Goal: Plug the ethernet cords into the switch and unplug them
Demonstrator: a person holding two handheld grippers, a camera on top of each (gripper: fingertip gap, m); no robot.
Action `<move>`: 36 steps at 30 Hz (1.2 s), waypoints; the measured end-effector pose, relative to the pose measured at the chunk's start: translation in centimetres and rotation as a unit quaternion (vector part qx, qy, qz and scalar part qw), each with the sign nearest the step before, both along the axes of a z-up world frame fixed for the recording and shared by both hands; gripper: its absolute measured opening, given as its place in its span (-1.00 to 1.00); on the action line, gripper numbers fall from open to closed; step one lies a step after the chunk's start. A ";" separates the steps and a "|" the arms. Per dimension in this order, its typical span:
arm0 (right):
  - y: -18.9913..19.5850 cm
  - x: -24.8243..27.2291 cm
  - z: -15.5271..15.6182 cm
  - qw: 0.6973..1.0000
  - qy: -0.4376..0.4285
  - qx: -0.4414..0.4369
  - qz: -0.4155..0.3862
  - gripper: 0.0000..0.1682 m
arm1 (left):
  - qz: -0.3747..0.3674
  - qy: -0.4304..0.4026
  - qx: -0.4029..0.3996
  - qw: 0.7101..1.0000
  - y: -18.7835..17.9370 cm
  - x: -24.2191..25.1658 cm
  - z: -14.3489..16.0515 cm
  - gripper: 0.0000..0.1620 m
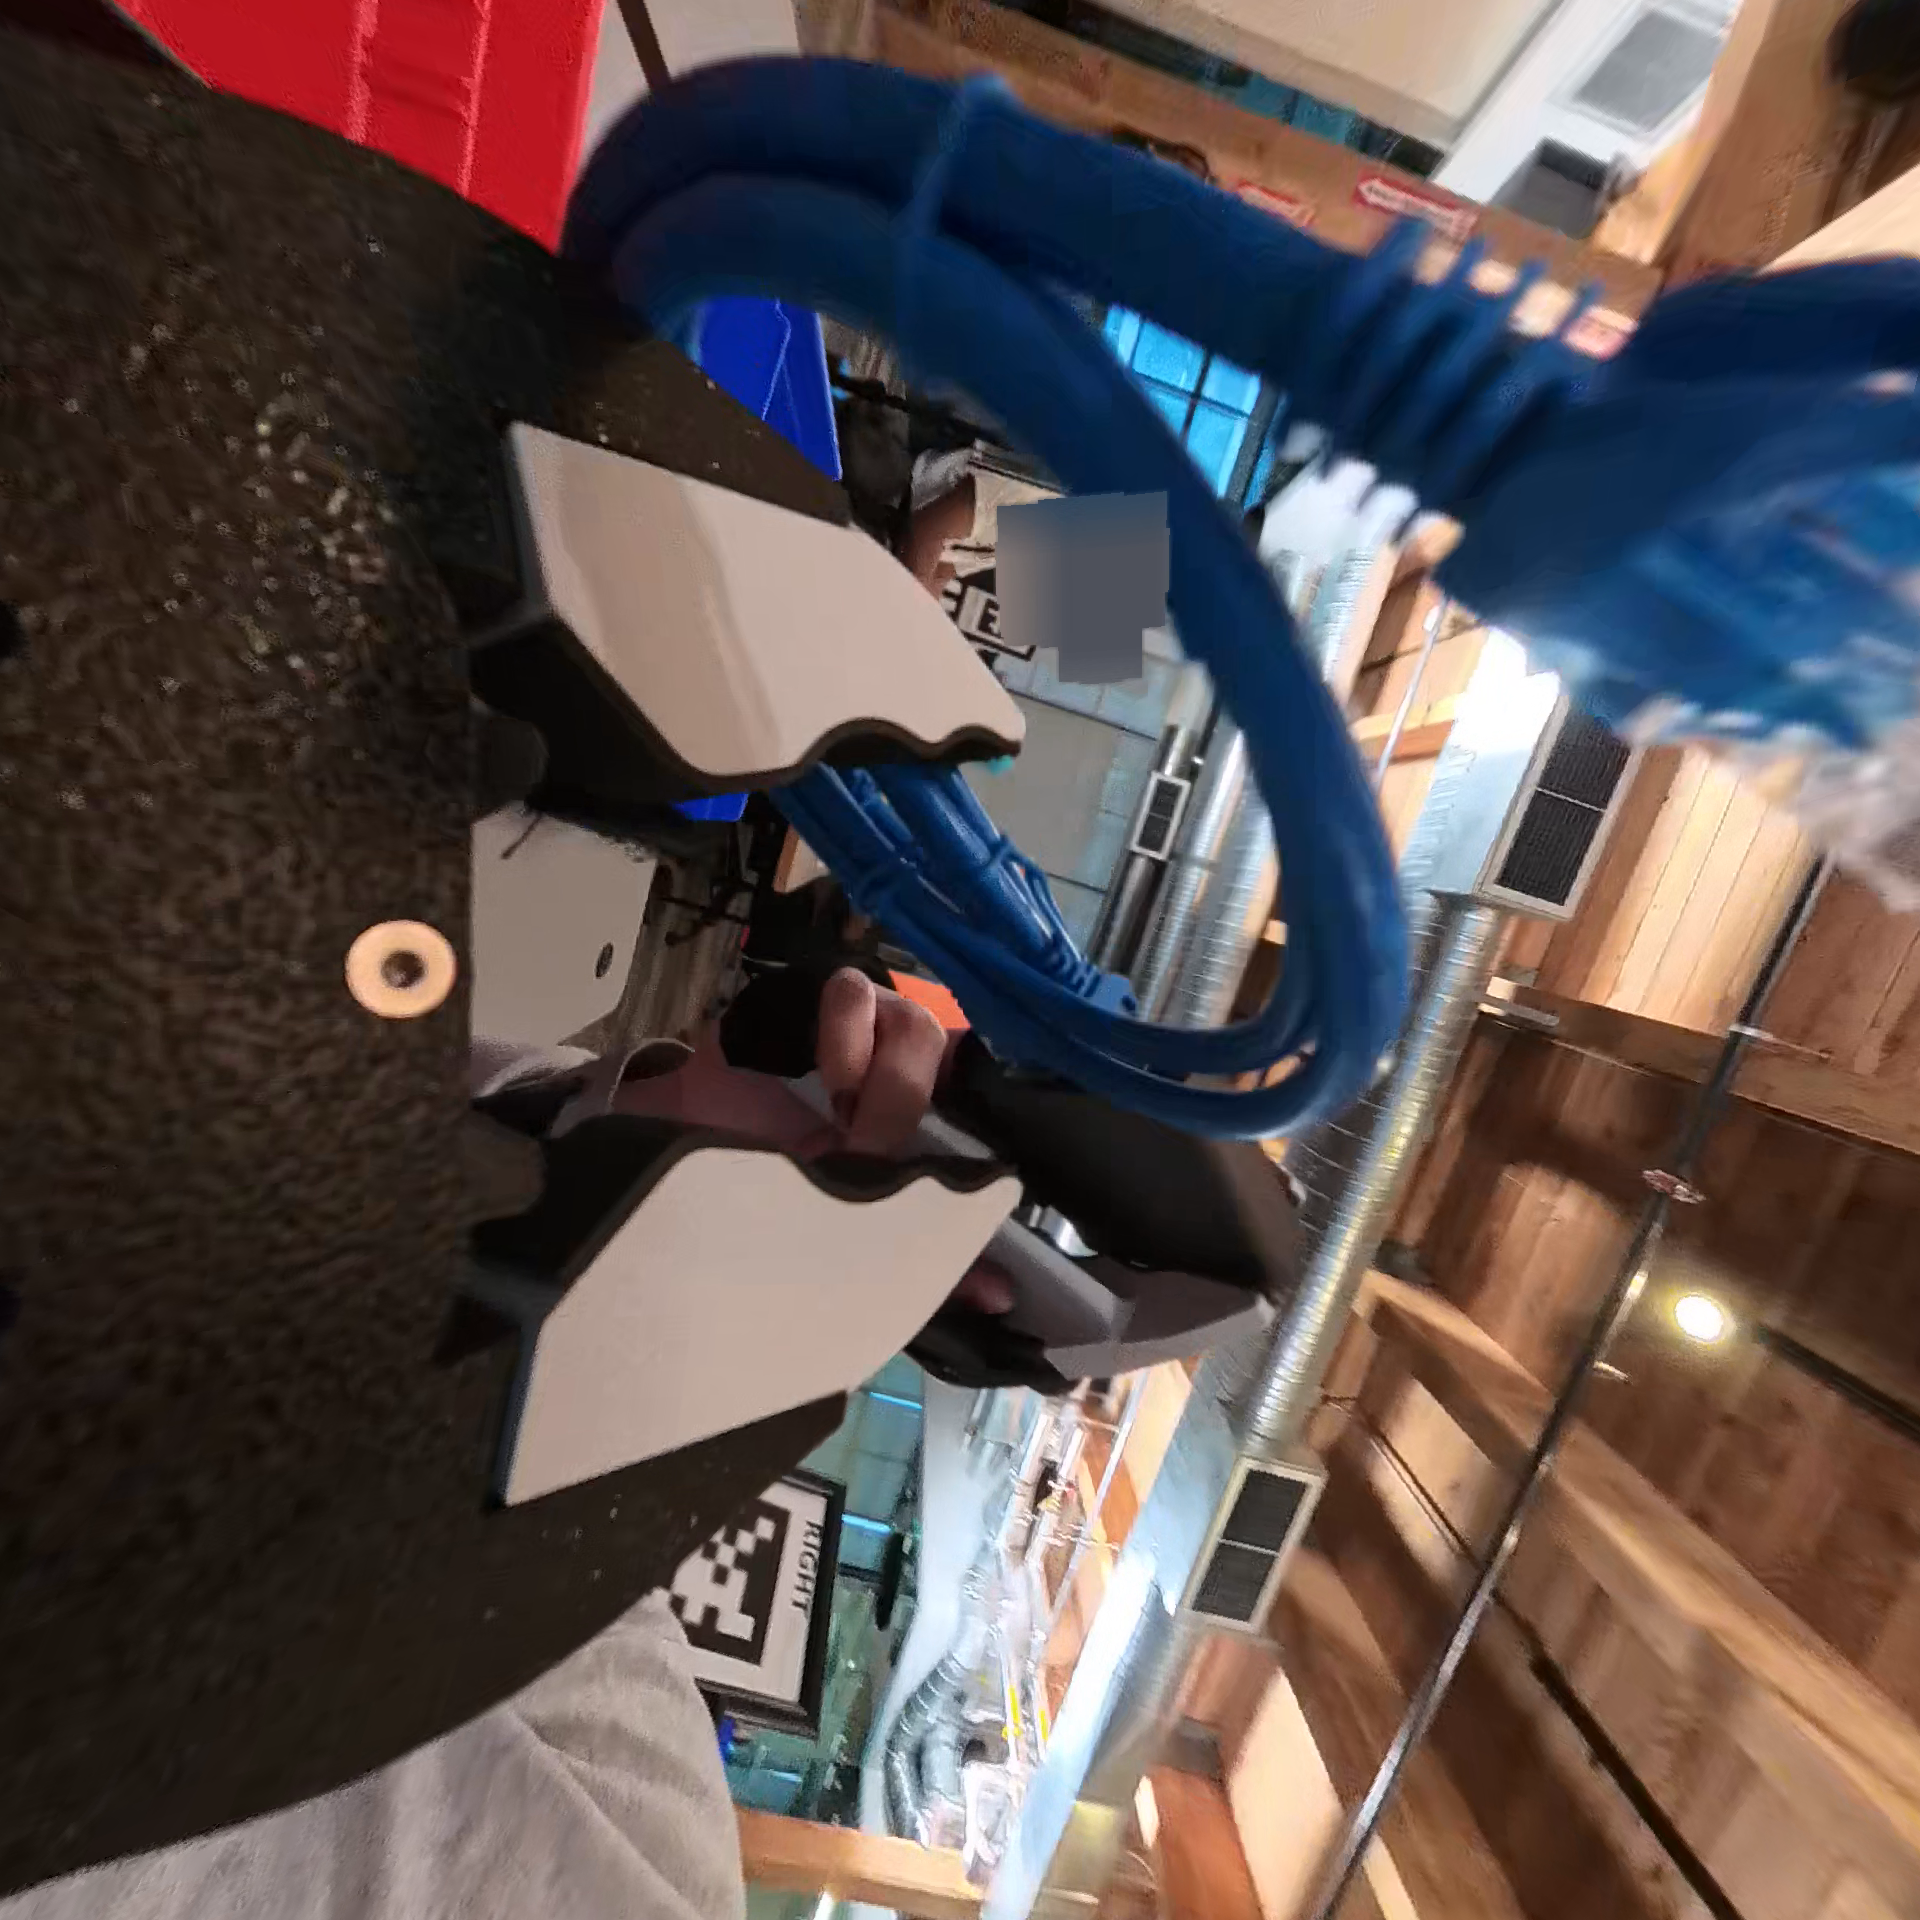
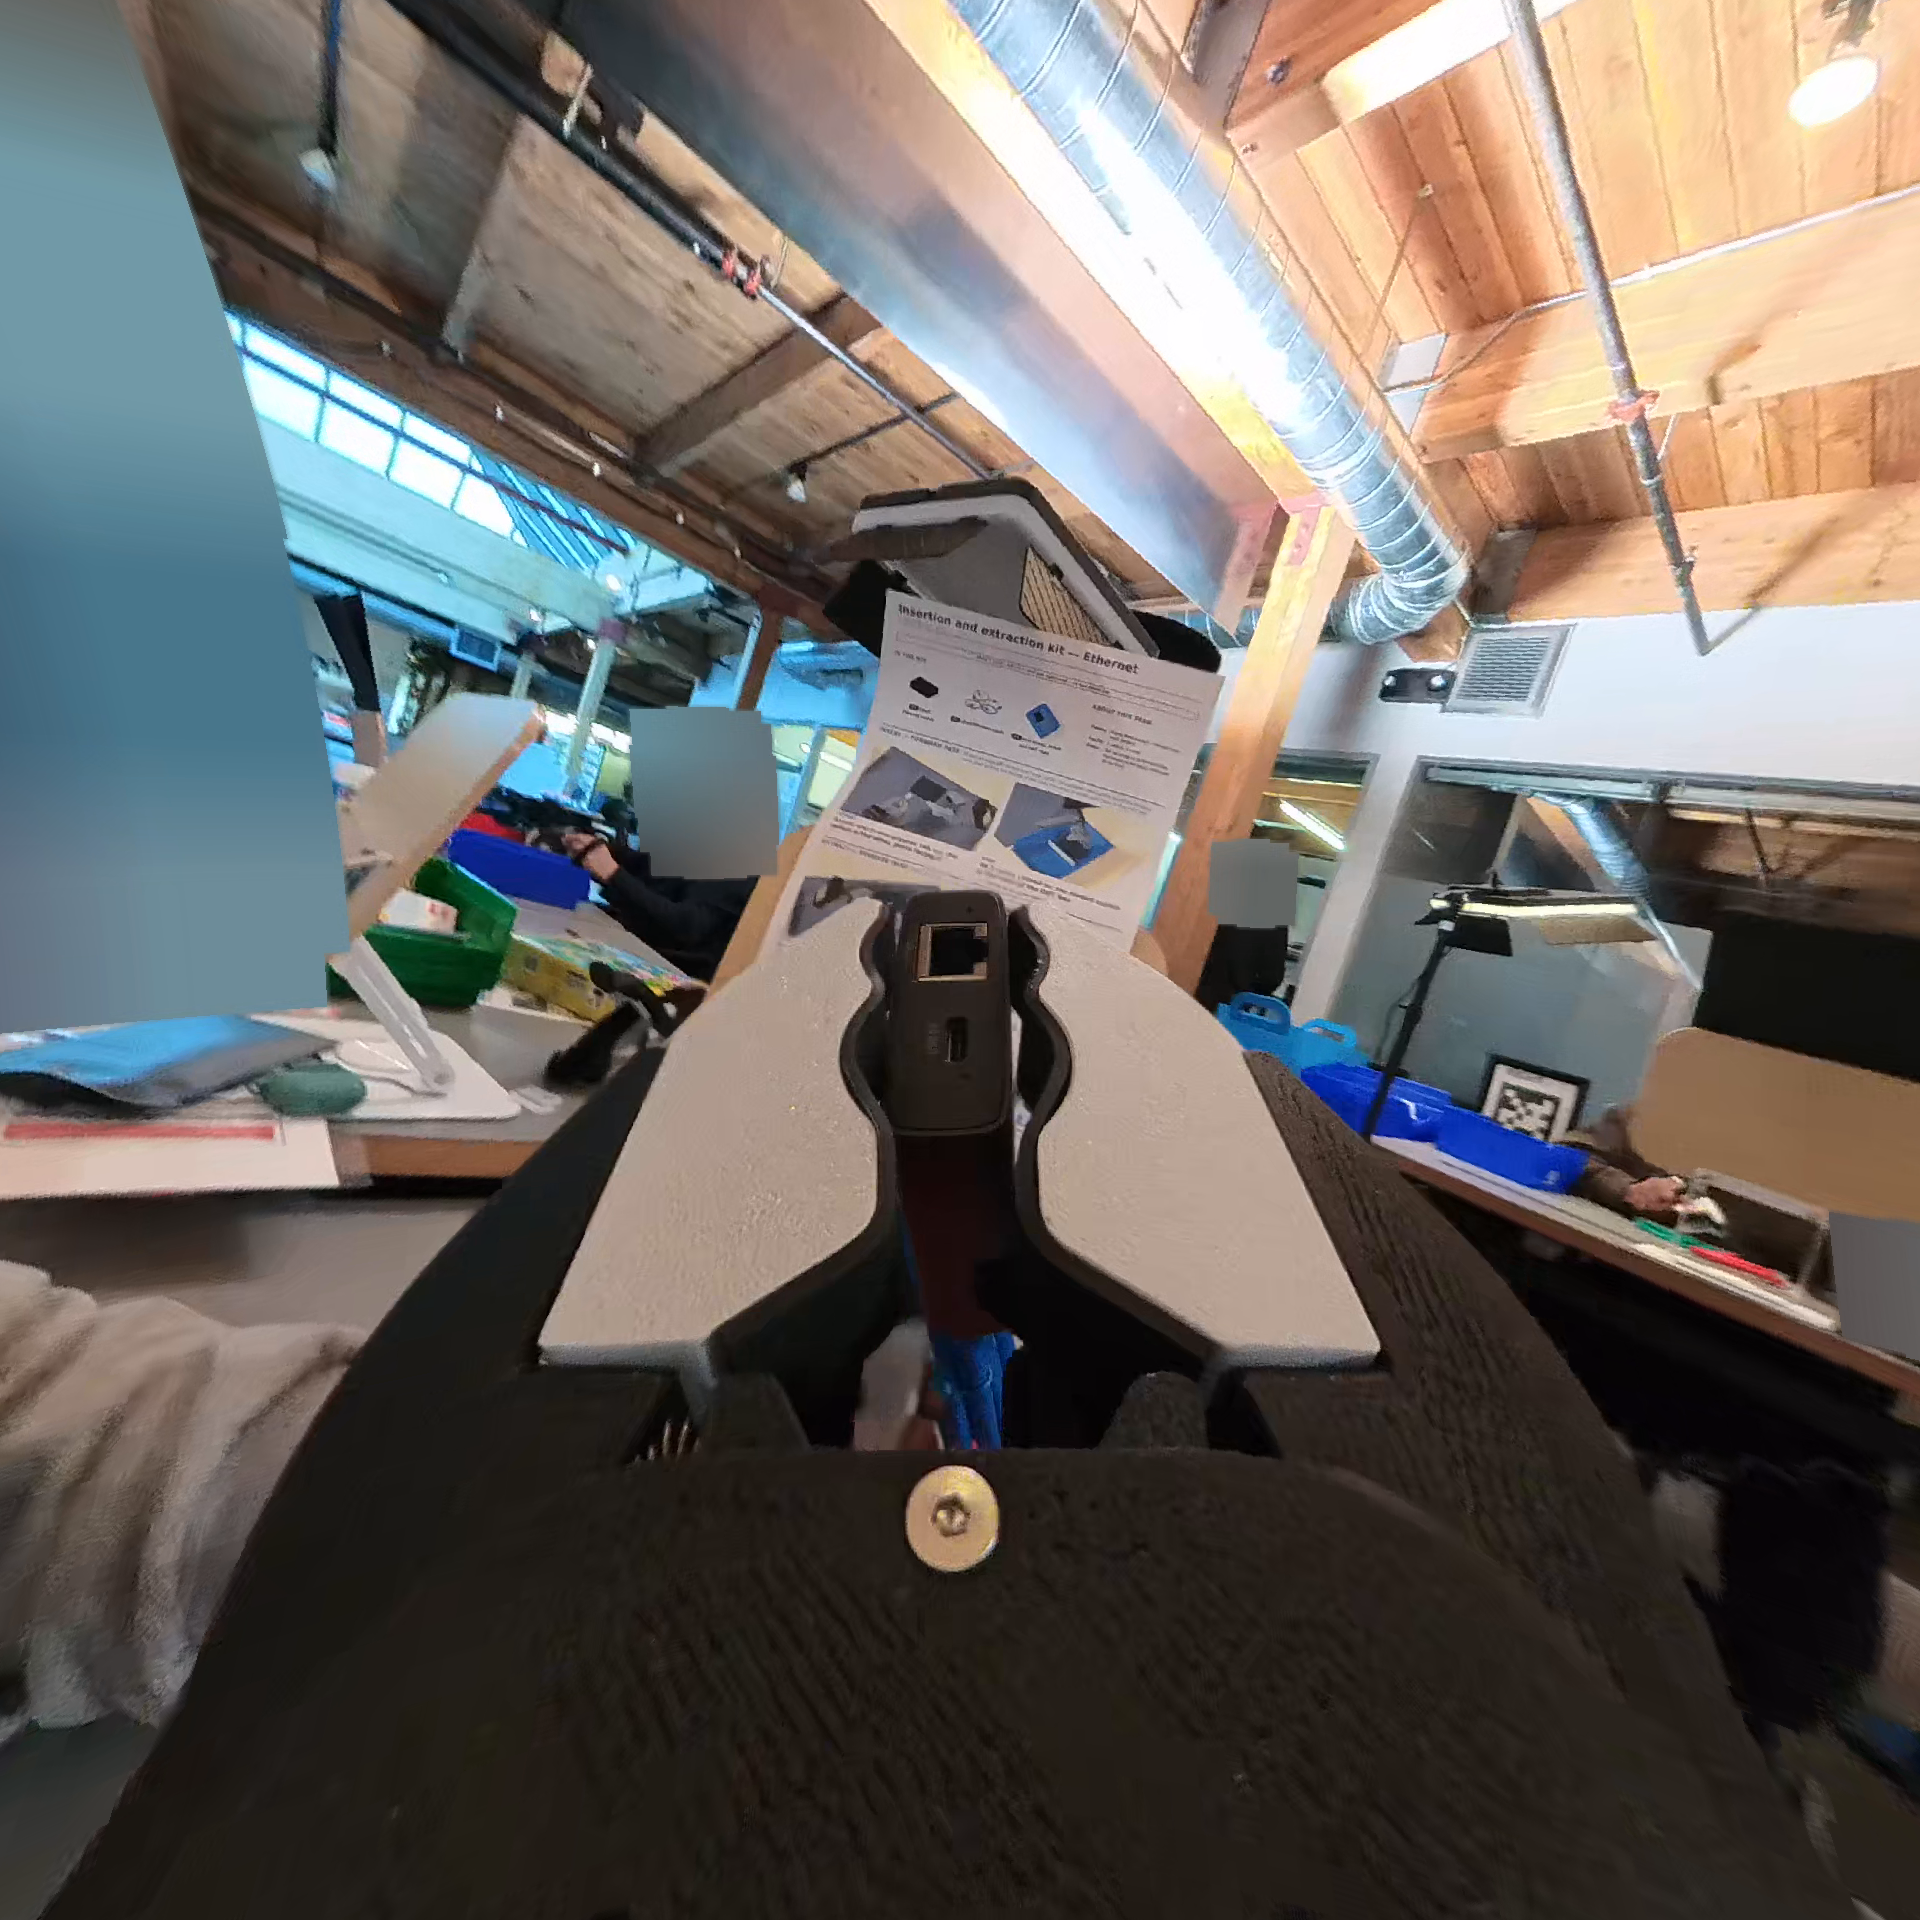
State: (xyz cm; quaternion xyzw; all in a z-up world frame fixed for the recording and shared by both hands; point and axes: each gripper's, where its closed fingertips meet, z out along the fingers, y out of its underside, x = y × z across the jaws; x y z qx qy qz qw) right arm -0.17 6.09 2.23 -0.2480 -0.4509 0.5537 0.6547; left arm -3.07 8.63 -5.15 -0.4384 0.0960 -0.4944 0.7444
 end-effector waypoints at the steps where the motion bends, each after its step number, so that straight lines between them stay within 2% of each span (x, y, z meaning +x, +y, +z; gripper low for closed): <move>1: 0.1 0.0 0.1 1.000 0.008 -0.007 0.005 -0.77 | -0.001 -0.007 -0.002 1.000 0.2 -0.4 -0.2 -0.07; 4: 0.1 -0.1 0.1 1.000 0.019 -0.015 0.017 -0.77 | 0.014 0.002 0.015 1.000 0.1 -0.7 -0.1 -0.06; 7: -0.7 0.0 0.2 0.998 0.016 -0.017 0.060 -0.78 | 0.069 0.054 0.048 0.995 -0.4 -0.6 0.3 -0.12; 9: -1.5 0.1 -0.1 0.996 0.003 -0.002 0.088 -0.77 | 0.078 0.084 0.079 0.990 -1.2 -0.2 0.7 -0.18; 11: -2.2 -0.2 -0.7 0.995 -0.017 0.021 0.097 -0.78 | 0.094 0.109 0.119 0.982 -2.3 0.1 1.4 -0.35; 13: -2.7 -0.5 -1.5 0.994 -0.038 0.042 0.099 -0.76 | 0.110 0.145 0.155 0.971 -3.4 0.8 1.7 -0.76; 17: -1.7 -0.2 -1.8 0.994 -0.055 0.068 0.059 -0.76 | 0.138 0.220 0.141 0.955 -3.2 0.8 1.8 -0.82; 20: 0.1 0.0 -2.9 0.984 -0.101 0.136 -0.051 -0.72 | 0.196 0.315 0.137 0.919 -2.8 0.4 1.4 -0.88; 21: 0.8 -0.1 -3.6 0.973 -0.134 0.162 -0.095 -0.59 | 0.209 0.353 0.138 0.902 -2.7 0.4 1.0 -0.88; 23: 1.5 -0.3 -5.7 0.940 -0.219 0.210 -0.156 -0.38 | 0.233 0.434 0.145 0.858 -2.6 0.7 0.1 -0.88; 26: 2.2 -0.5 -9.6 0.881 -0.338 0.264 -0.200 -0.38 | 0.270 0.535 0.162 0.784 -2.2 1.1 -1.4 -0.89; 30: 2.2 -1.1 -13.6 0.856 -0.438 0.231 -0.145 -0.41 | 0.297 0.587 0.187 0.729 -1.9 1.7 -2.5 -0.85; 33: 2.5 -1.4 -15.3 0.859 -0.472 0.178 -0.090 -0.44 | 0.313 0.605 0.221 0.698 -2.2 2.1 -2.5 -0.89; 35: 1.9 -1.5 -15.7 0.864 -0.482 0.145 -0.034 -0.72 | 0.316 0.605 0.241 0.691 -2.6 2.4 -2.5 -0.89; 36: 2.3 -1.6 -15.4 0.868 -0.475 0.143 -0.038 -0.75 | 0.315 0.599 0.244 0.694 -2.7 2.5 -2.3 -0.89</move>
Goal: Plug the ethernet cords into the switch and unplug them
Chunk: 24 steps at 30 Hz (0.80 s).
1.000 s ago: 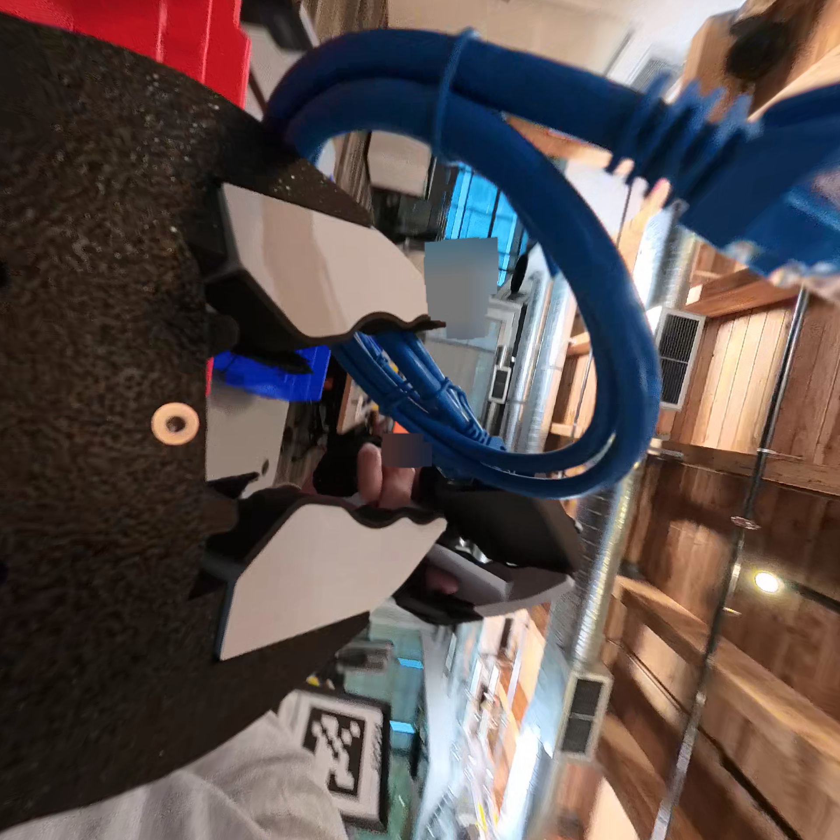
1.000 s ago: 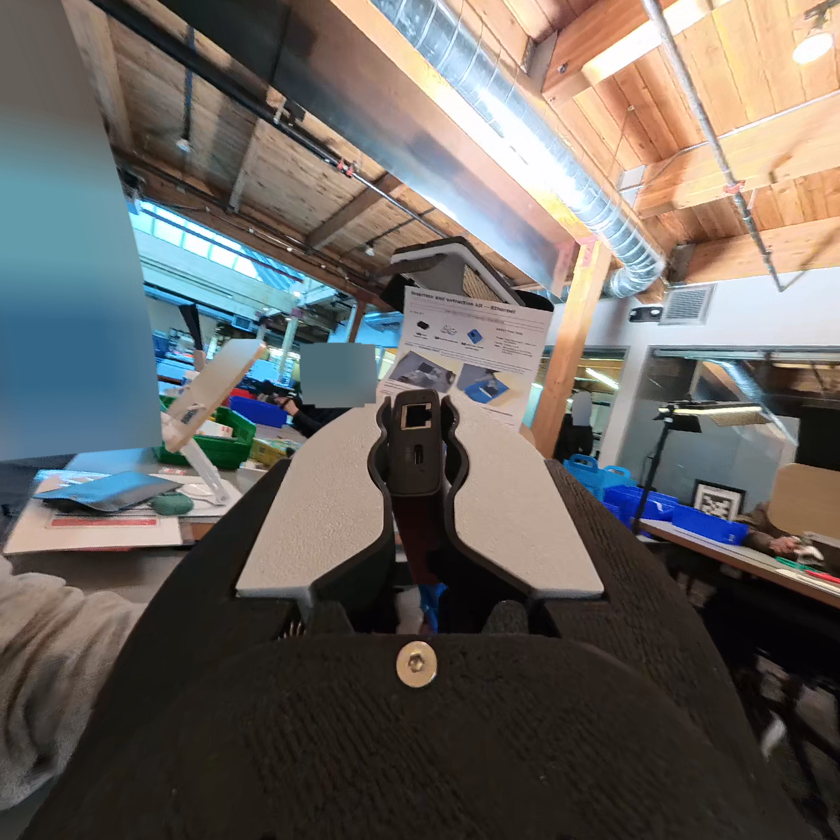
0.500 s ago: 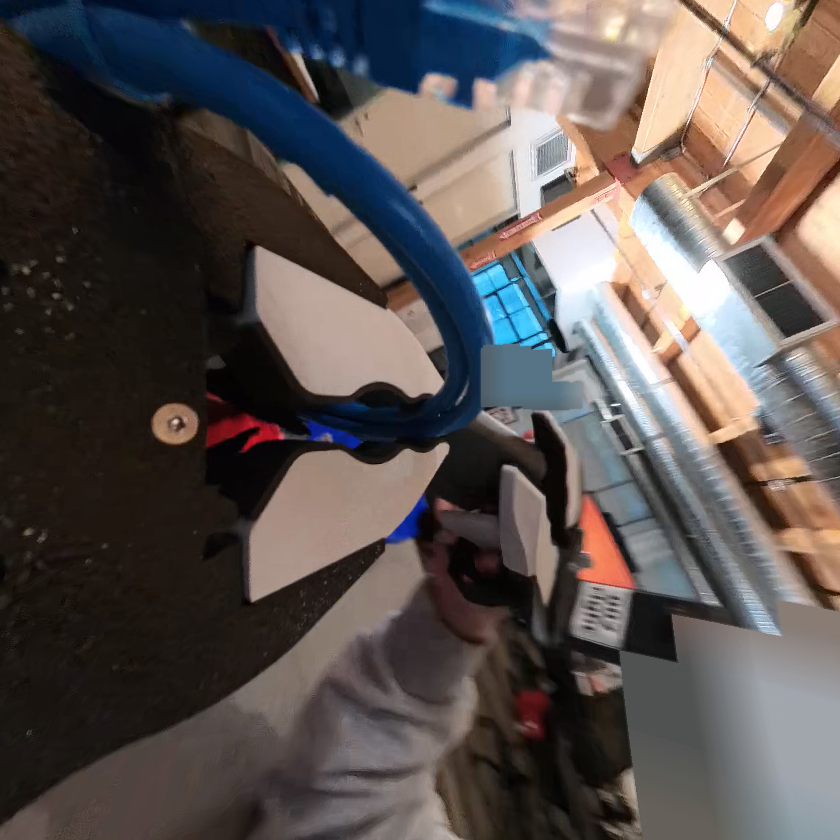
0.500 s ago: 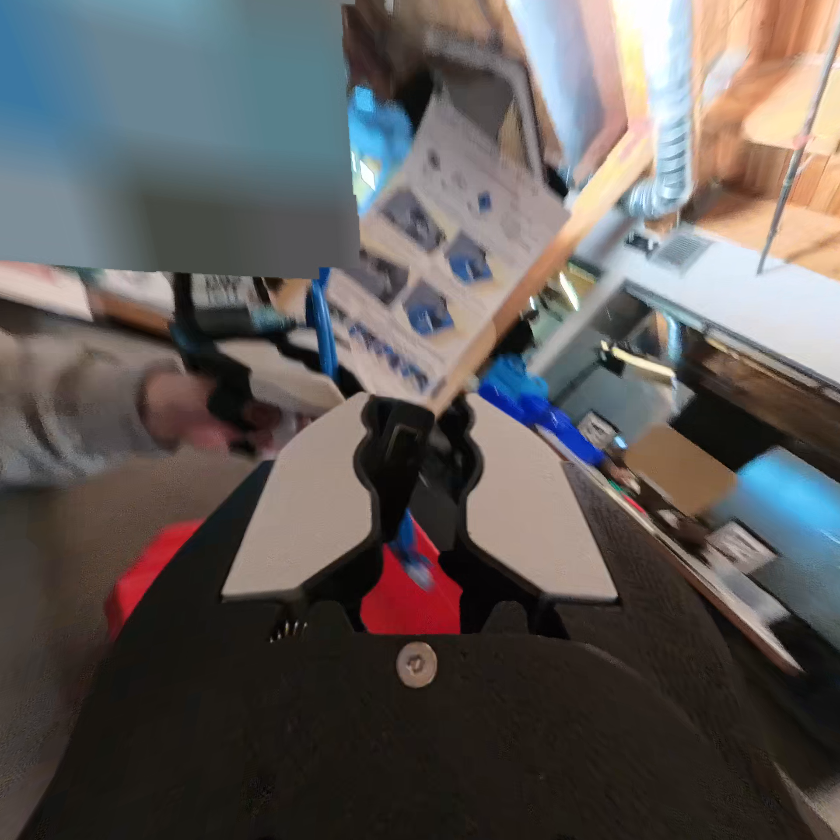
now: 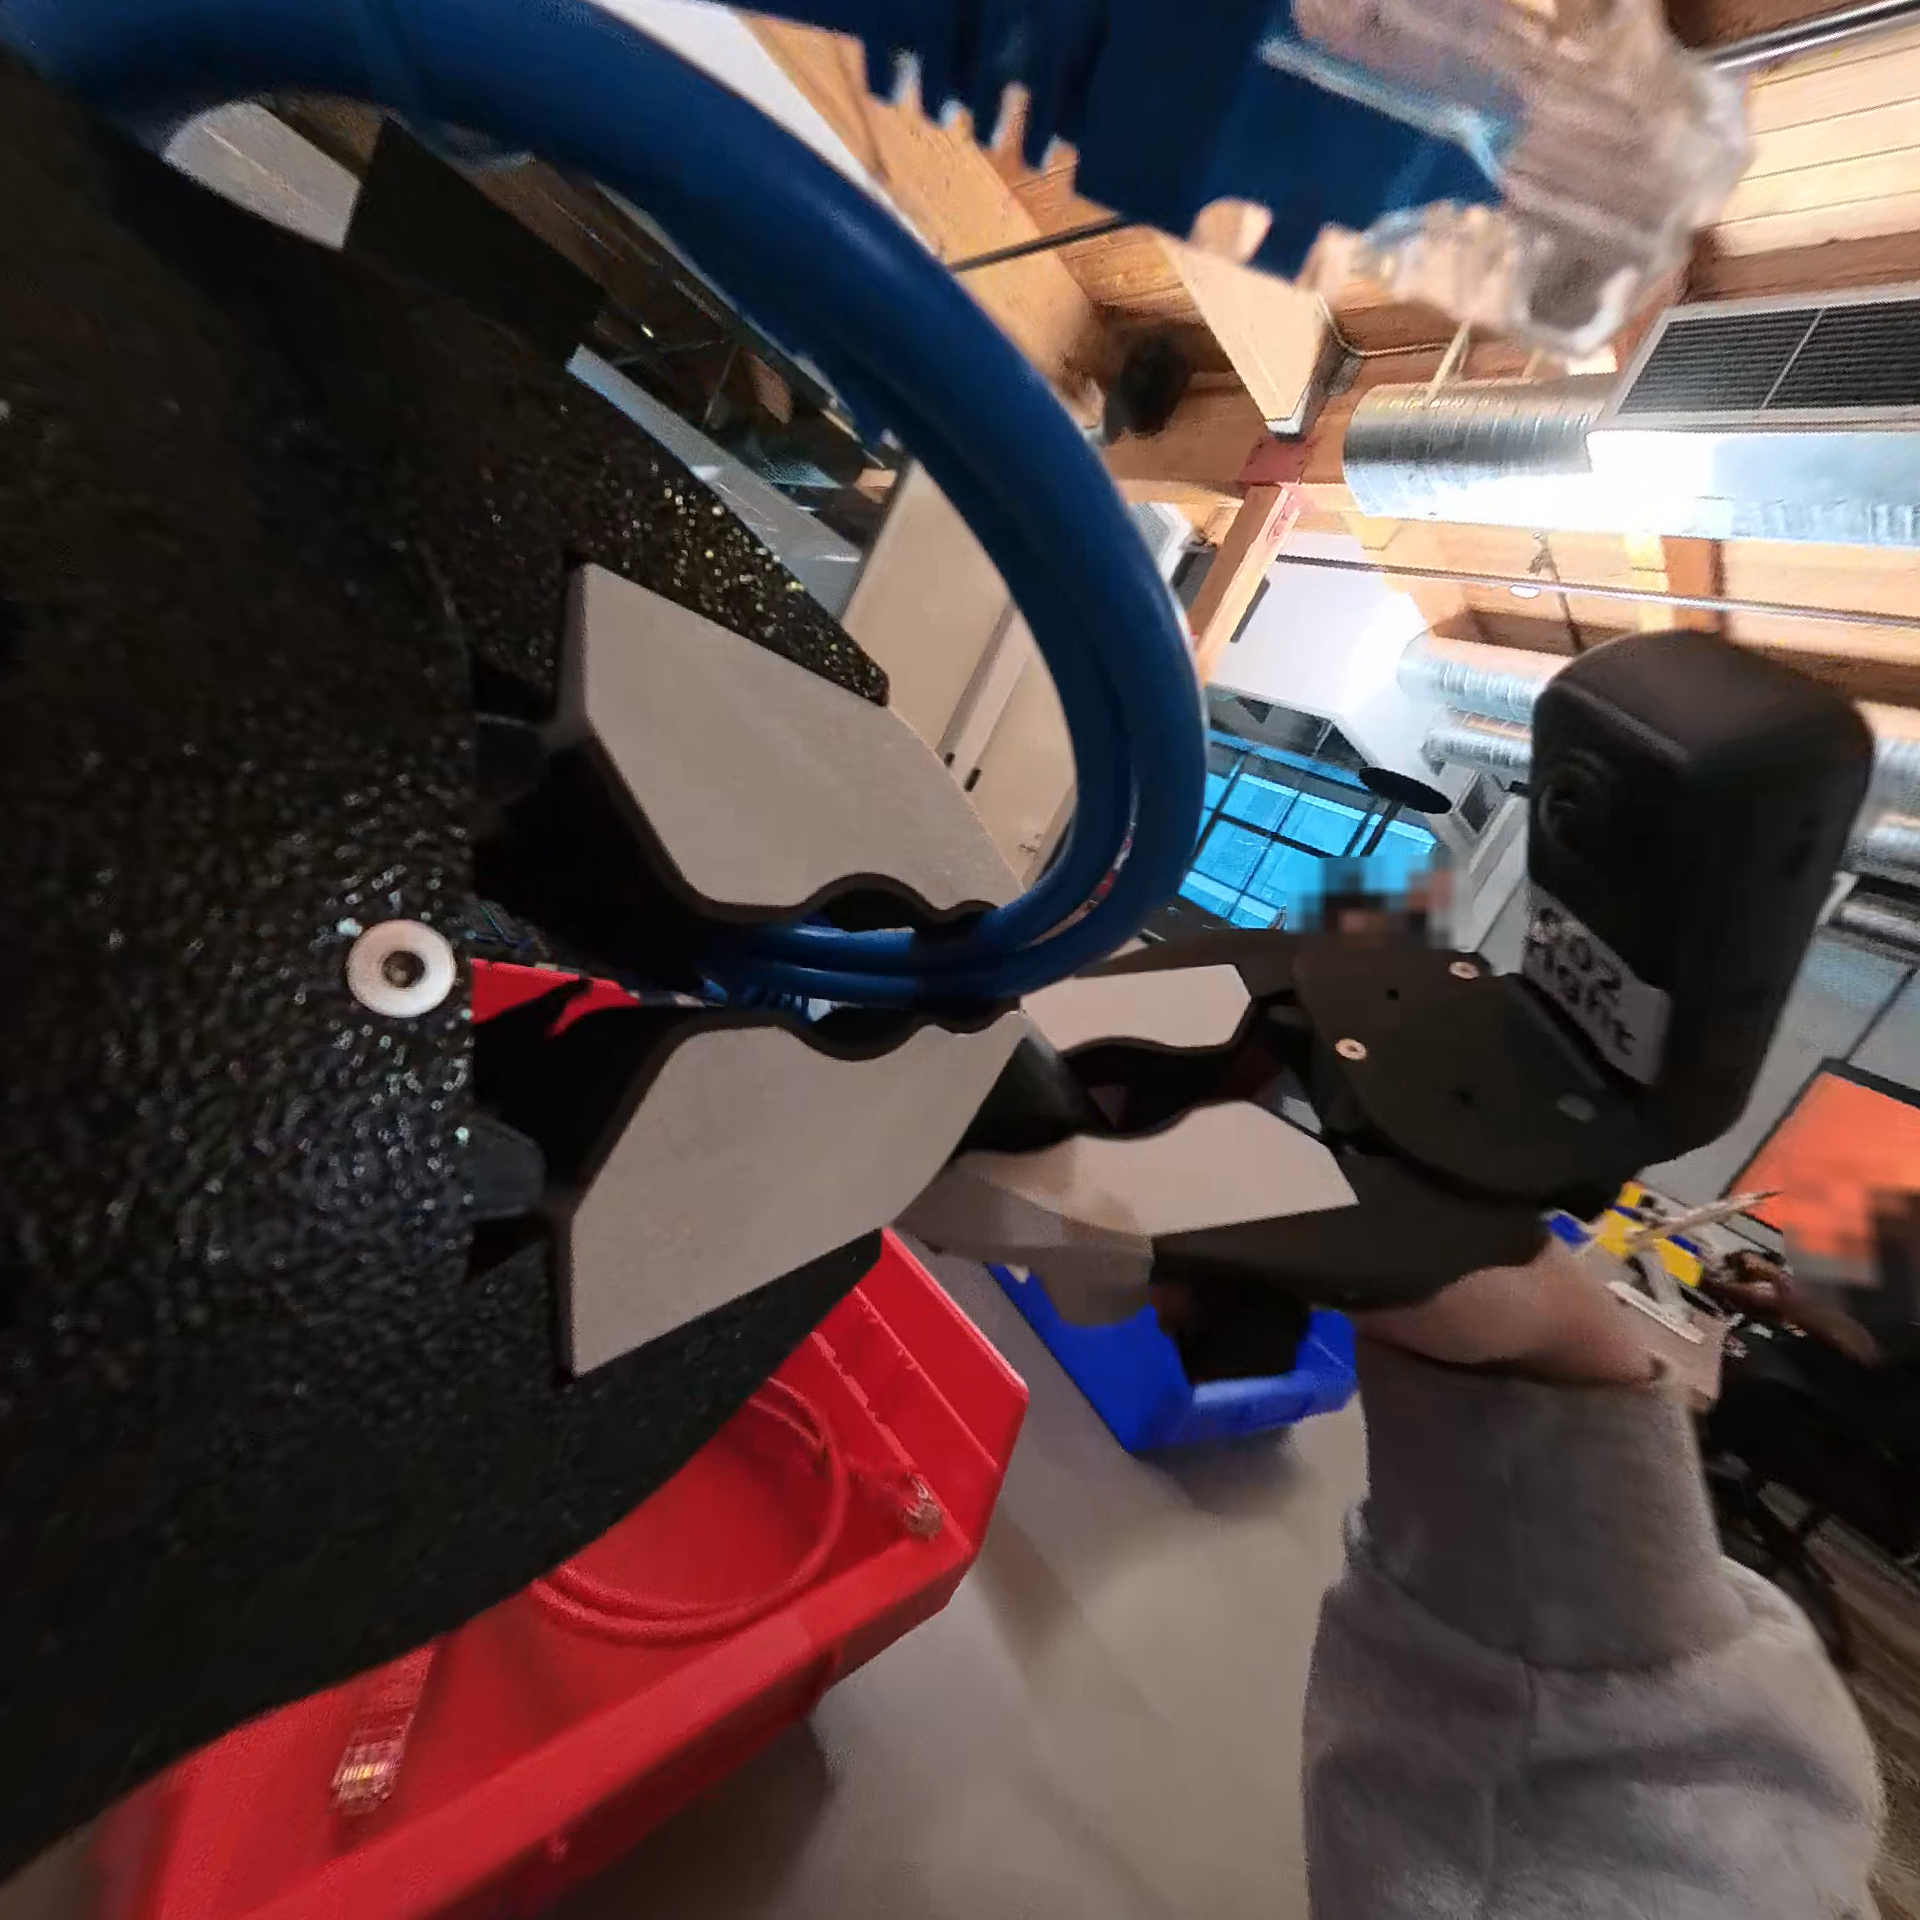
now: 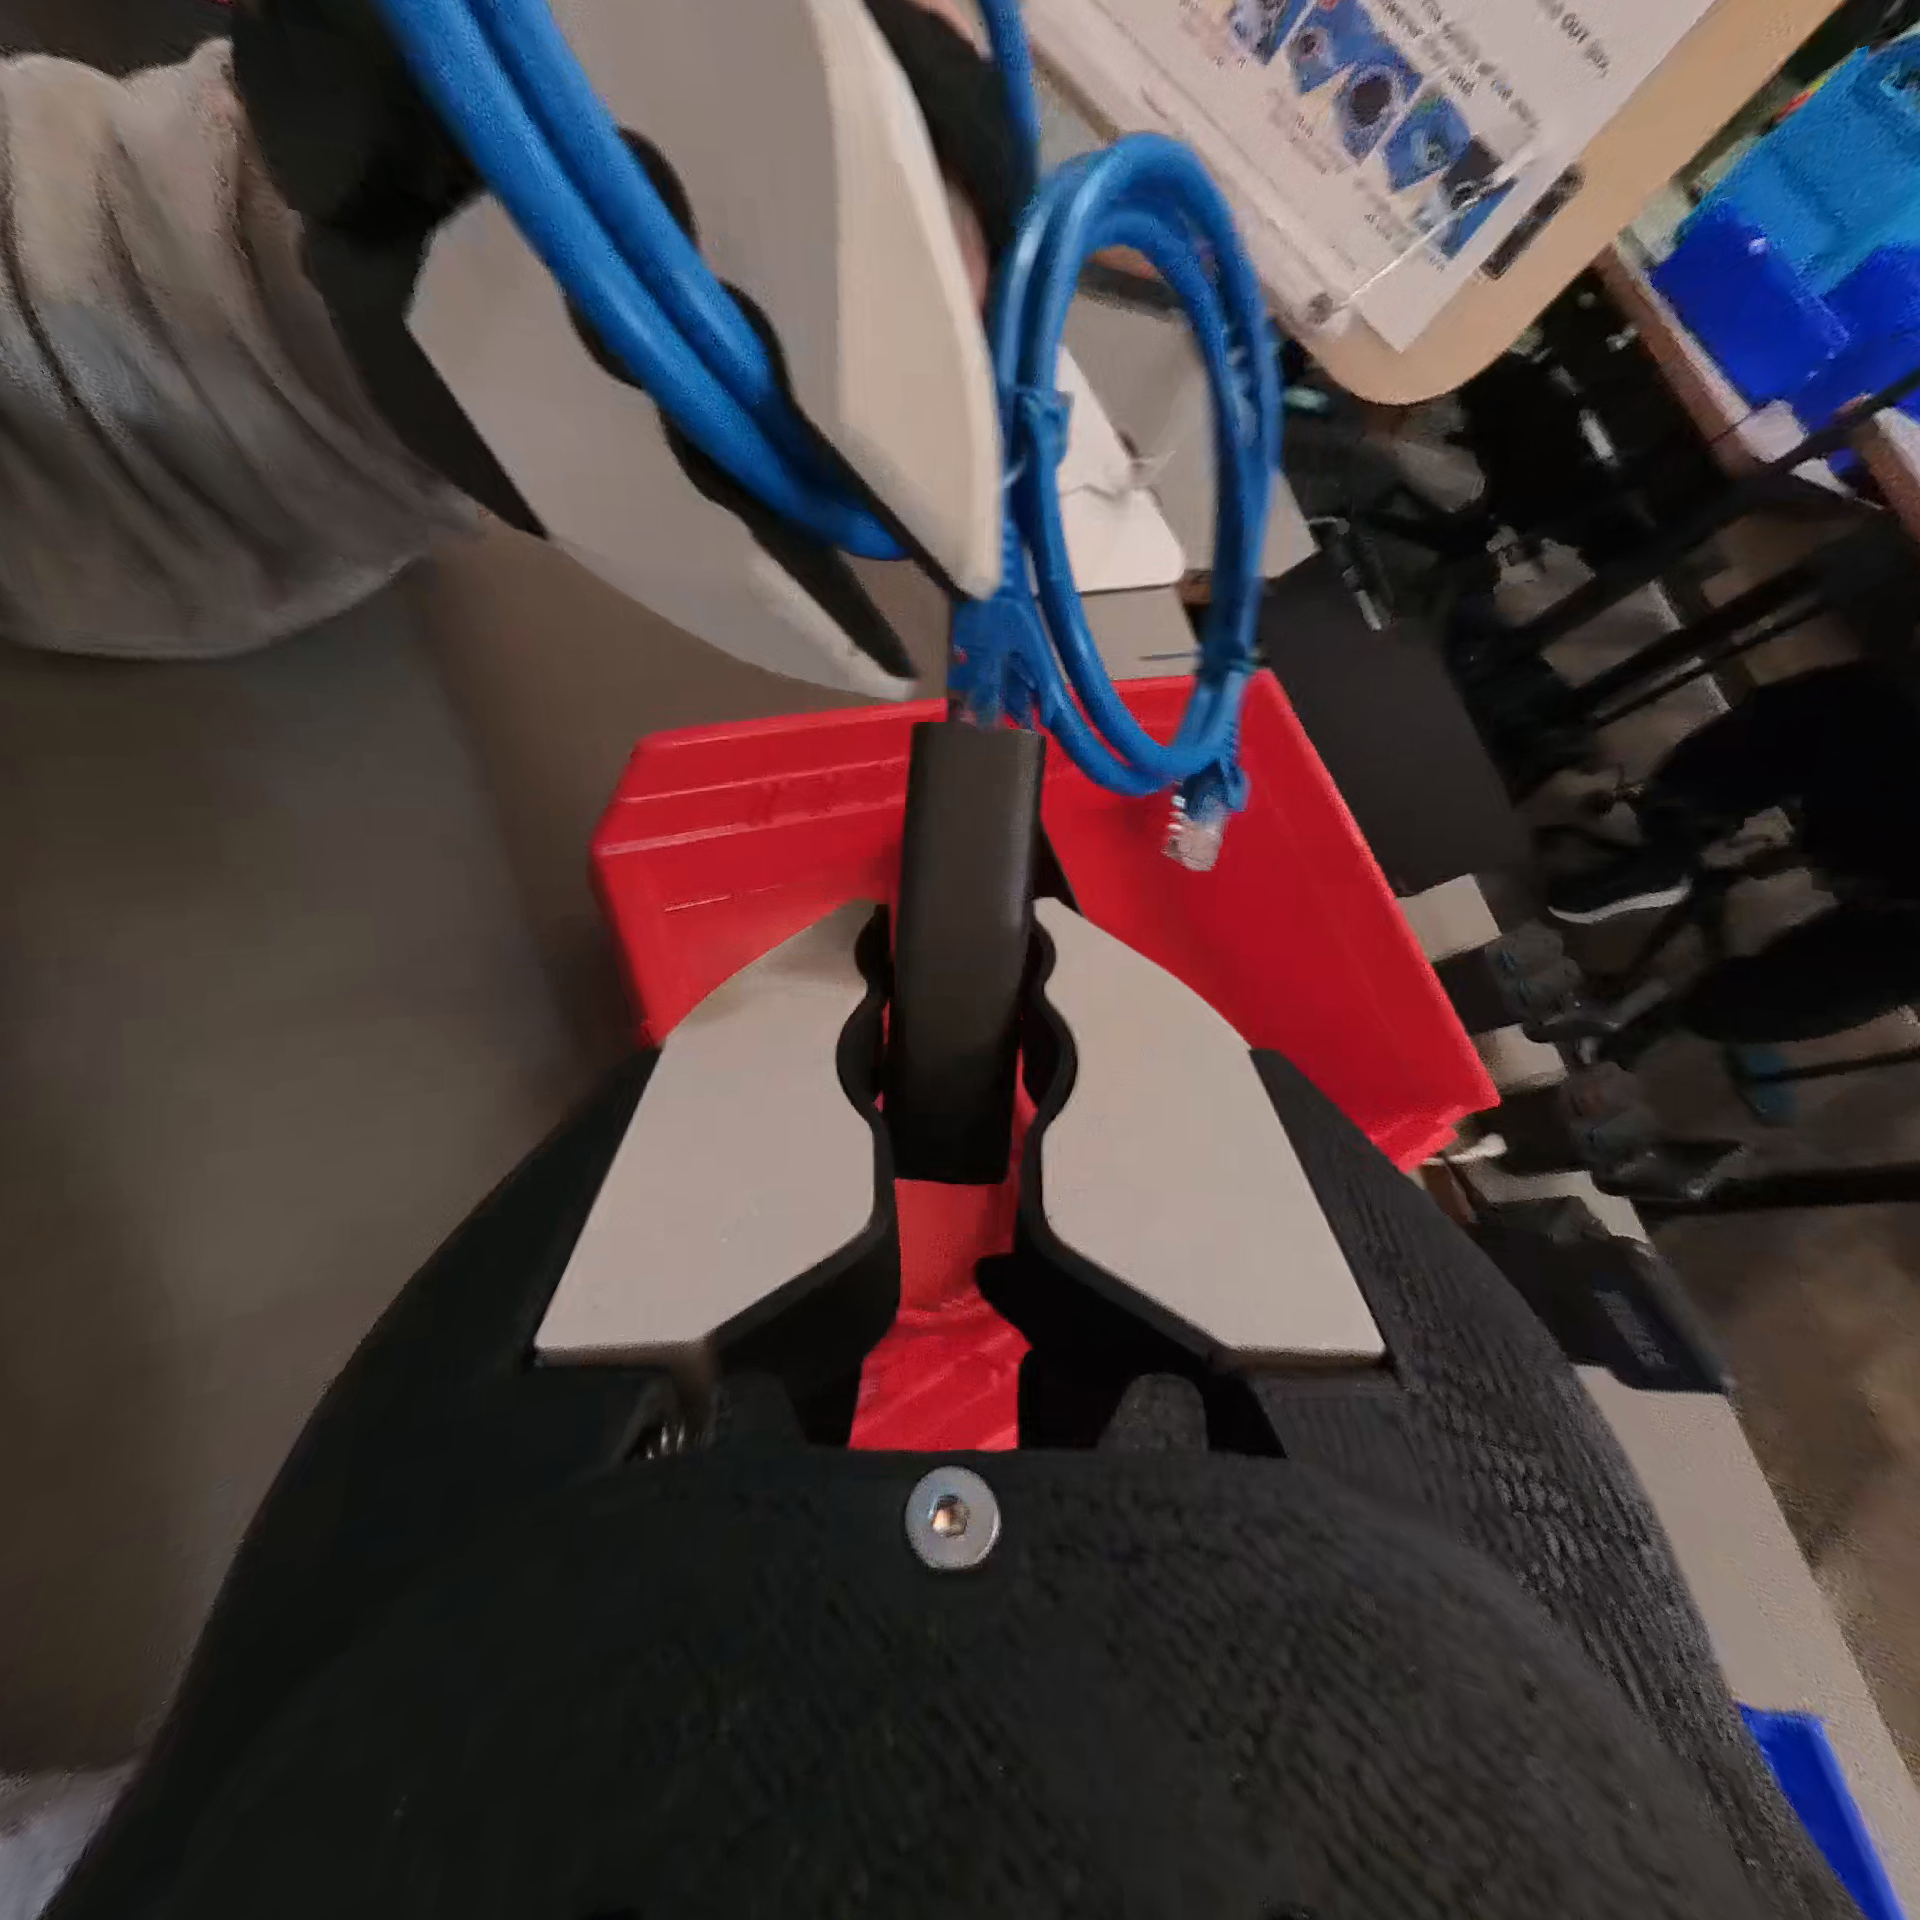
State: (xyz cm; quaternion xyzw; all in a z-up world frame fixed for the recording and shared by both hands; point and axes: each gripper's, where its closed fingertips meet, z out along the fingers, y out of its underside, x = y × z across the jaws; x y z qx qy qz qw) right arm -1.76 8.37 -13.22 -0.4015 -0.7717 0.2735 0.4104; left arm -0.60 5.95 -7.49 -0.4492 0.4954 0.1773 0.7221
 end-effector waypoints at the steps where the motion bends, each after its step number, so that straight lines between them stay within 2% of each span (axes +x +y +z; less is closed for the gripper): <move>1: 0.4 0.0 0.3 1.000 0.012 0.008 -0.002 -0.77 | -0.012 -0.011 0.002 1.000 -0.2 0.2 0.2 -0.89; 4: 0.9 -0.1 1.9 0.997 0.068 0.020 0.004 -0.76 | -0.091 -0.038 0.034 0.995 -2.2 1.3 1.2 -0.79; 5: 1.4 0.0 2.5 0.996 0.086 0.024 -0.002 -0.76 | -0.148 -0.037 0.034 0.988 -3.7 2.1 1.2 -0.64; 8: 2.1 0.2 4.6 0.988 0.155 0.013 -0.004 -0.77 | -0.229 -0.077 -0.002 0.970 -5.6 2.5 1.8 -0.54; 12: 1.8 0.9 7.5 0.970 0.241 -0.017 0.015 -0.77 | -0.238 -0.107 -0.058 0.964 -5.0 1.2 1.5 -0.73; 16: 1.4 1.7 9.8 0.949 0.310 -0.054 0.034 -0.77 | -0.260 -0.191 -0.070 0.944 -4.1 -1.1 2.3 -0.94; 17: 1.5 1.7 10.0 0.945 0.321 -0.056 0.033 -0.77 | -0.265 -0.206 -0.099 0.937 -3.6 -1.5 1.9 -1.00; 19: 2.4 1.4 9.7 0.948 0.317 -0.027 0.001 -0.77 | -0.270 -0.222 -0.188 0.918 -2.3 -1.8 0.1 -1.00; 22: 2.6 1.0 10.0 0.941 0.337 -0.015 -0.009 -0.78 | -0.326 -0.228 -0.336 0.854 -2.4 -0.5 -2.4 -1.00; 24: 2.5 1.1 10.8 0.931 0.363 -0.025 -0.008 -0.77 | -0.317 -0.238 -0.399 0.827 -1.6 0.2 -3.8 -1.00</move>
